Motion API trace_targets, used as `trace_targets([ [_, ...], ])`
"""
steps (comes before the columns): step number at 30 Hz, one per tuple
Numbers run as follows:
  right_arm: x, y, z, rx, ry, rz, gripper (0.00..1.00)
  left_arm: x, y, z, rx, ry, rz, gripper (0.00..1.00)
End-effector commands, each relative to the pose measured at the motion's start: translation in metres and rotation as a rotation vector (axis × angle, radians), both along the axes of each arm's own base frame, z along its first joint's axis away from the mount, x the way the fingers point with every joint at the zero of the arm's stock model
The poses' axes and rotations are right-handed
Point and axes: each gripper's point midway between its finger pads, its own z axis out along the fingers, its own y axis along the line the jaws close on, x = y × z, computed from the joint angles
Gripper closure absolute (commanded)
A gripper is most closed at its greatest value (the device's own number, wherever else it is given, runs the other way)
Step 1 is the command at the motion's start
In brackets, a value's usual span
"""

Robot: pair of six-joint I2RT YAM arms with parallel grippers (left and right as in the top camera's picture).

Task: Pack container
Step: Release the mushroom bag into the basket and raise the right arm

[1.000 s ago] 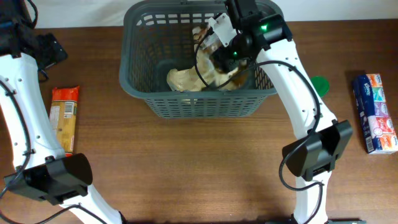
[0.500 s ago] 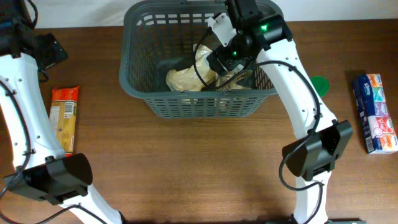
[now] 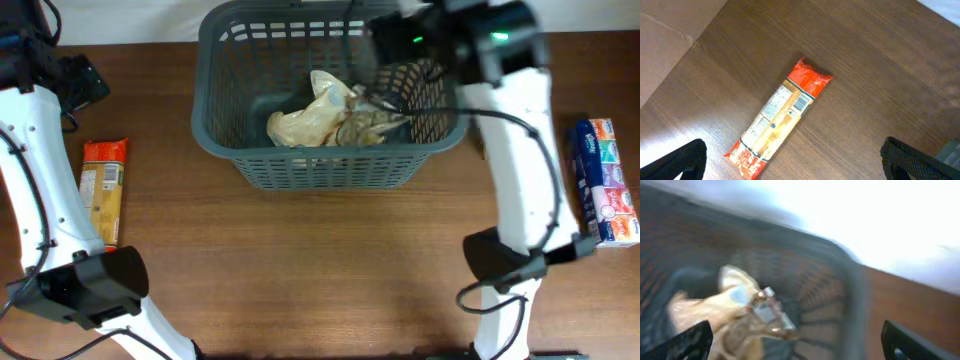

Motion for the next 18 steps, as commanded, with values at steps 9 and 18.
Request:
trace_targets([
  [9,-0.05,-0.164,0.004,0.093,0.086,-0.54,0.01,-0.001,0.001,-0.002,-0.001,0.011,-0.008,0.01],
  [18,-0.063,-0.22,-0.044,0.18,0.27,-0.657,0.01,-0.005,0.0,-0.004,-0.007,0.028,-0.007,0.01],
])
